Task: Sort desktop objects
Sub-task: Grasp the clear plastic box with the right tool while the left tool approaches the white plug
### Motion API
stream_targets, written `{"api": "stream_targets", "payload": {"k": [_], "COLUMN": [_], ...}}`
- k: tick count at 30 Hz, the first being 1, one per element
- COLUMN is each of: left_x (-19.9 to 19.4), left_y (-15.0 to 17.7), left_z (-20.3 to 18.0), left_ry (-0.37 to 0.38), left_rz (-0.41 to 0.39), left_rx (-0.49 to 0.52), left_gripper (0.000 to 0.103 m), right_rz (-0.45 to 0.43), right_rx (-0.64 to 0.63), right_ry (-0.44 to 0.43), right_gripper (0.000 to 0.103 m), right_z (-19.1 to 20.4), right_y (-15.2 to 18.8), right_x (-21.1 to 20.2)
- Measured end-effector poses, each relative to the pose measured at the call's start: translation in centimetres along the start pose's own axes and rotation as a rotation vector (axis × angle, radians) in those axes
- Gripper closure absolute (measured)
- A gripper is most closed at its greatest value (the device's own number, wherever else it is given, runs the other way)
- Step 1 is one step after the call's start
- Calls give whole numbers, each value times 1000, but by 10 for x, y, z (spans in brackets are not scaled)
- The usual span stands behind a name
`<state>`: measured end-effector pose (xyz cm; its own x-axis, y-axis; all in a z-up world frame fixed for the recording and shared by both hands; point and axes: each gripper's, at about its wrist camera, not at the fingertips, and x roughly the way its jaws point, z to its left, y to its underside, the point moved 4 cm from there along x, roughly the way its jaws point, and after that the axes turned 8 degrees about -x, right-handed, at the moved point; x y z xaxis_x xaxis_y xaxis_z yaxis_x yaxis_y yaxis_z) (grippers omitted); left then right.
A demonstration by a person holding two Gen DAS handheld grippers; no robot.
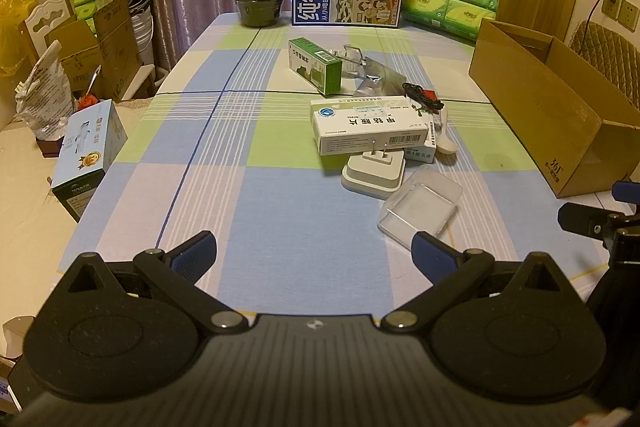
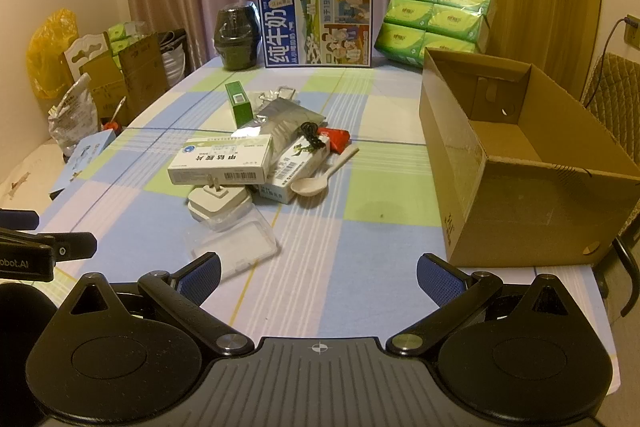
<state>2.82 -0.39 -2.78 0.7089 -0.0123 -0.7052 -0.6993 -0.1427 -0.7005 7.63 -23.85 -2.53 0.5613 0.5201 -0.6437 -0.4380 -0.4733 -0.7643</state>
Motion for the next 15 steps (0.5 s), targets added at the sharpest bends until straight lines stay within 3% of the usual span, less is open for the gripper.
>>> {"api": "stream_targets", "payload": {"k": [11,15], "left_x": [0,-1], "left_y": [0,-2], "left_z": [0,5], "left_ry": [-3,2], "left_rz": [1,11], "left_rx": [-9,-36], "left_gripper": [1,1], "right_rz": [0,4], "right_rx": [0,16], "right_ry": [-13,-63], "right_gripper": [2,2], "right_z": [-1,-2], "right_y": [1,-2], "right_x": [1,-2]}}
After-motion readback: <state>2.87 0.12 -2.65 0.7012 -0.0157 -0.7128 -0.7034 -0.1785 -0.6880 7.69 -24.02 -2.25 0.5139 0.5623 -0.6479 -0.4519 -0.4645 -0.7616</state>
